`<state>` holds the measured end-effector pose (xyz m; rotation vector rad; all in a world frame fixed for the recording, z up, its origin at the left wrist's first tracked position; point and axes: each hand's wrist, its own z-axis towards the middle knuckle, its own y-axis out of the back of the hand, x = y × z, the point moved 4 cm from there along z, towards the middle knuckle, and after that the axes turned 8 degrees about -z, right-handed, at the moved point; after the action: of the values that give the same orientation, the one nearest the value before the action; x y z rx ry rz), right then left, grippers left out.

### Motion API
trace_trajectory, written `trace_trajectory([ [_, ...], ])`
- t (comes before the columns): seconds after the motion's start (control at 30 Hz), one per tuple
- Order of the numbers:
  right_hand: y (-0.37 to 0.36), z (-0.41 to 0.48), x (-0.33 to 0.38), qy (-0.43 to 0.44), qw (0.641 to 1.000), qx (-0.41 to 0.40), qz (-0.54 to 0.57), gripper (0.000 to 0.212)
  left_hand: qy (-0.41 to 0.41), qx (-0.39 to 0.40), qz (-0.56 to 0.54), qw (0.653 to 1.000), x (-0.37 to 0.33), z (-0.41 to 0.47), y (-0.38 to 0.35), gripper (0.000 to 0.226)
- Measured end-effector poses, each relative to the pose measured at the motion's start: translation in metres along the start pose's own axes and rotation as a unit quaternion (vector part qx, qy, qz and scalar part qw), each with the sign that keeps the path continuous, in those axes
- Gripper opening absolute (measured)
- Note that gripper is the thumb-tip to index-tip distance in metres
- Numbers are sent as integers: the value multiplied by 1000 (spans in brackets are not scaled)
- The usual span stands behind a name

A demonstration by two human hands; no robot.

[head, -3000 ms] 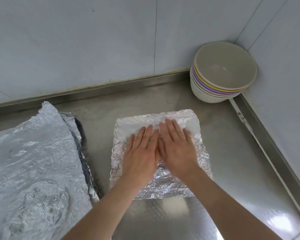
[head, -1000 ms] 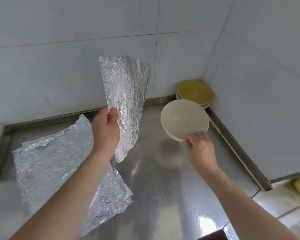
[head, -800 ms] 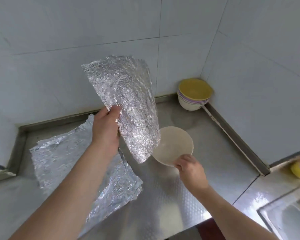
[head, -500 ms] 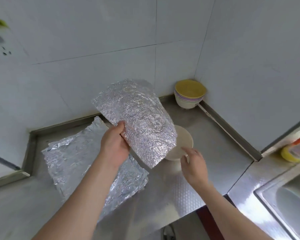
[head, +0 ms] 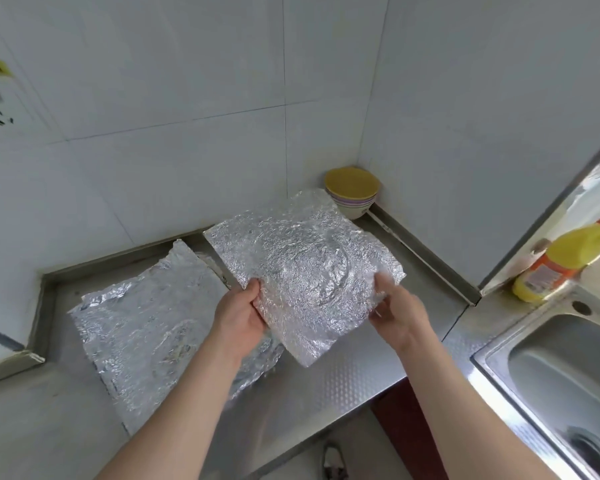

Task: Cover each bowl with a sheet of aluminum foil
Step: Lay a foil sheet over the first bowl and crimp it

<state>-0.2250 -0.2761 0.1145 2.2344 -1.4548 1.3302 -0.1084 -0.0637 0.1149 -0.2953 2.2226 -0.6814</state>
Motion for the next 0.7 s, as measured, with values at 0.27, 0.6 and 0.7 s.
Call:
trace_trajectory([
  [0.27, 26, 31, 47, 62, 987, -2, -150, 14, -39, -121, 10, 992, 9, 25, -11, 65],
  [0.6, -31, 44, 26, 323, 529, 102, -778, 110, -67, -163, -24, 984, 53, 81, -77, 21],
  [0.7, -37, 52, -9, 375, 505, 90, -772, 71, -72, -153, -22, 985, 55, 90, -92, 23],
])
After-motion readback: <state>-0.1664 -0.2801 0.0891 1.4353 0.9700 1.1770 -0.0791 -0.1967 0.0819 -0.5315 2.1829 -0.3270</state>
